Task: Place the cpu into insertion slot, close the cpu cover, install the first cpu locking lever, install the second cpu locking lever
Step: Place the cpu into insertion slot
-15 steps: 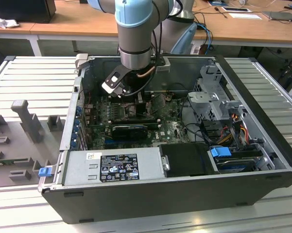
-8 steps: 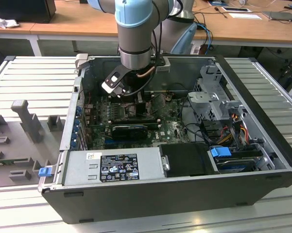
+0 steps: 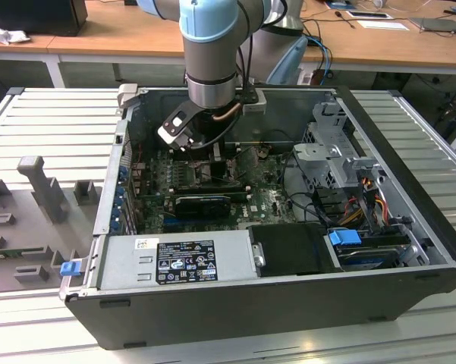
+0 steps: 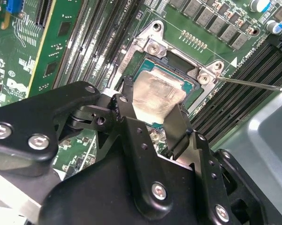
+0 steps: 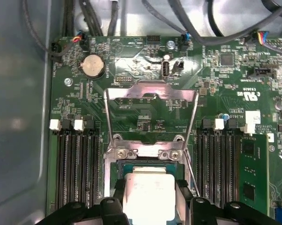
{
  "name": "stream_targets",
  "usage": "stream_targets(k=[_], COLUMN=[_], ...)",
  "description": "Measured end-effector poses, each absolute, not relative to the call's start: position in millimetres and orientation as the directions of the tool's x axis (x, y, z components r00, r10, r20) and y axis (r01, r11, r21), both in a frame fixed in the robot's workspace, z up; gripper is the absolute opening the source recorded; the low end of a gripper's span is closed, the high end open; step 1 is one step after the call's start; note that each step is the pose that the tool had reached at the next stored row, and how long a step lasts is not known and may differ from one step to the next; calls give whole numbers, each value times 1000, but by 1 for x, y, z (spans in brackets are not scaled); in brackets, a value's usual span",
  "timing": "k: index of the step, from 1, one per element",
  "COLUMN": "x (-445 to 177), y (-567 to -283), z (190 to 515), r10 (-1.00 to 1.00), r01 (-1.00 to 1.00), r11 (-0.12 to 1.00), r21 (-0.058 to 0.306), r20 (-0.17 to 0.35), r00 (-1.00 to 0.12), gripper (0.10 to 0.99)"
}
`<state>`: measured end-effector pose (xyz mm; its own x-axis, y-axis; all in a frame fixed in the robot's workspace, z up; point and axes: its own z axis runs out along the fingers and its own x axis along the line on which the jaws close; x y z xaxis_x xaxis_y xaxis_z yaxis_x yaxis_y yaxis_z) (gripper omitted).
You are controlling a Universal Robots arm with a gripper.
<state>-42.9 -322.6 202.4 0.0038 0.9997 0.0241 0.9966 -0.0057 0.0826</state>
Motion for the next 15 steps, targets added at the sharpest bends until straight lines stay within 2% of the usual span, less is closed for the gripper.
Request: stream_targets(k=[5,6,15], x=[-43,-43,-43], y=[-322,-321,-320], z=[202,202,208], r10=[1000,1000,1000], r01=[997,997,997], r11=[-6,-6,-6], r21=[83,83,83], r20=[25,24,28], r00=[4,4,4], gripper=[506,584,569])
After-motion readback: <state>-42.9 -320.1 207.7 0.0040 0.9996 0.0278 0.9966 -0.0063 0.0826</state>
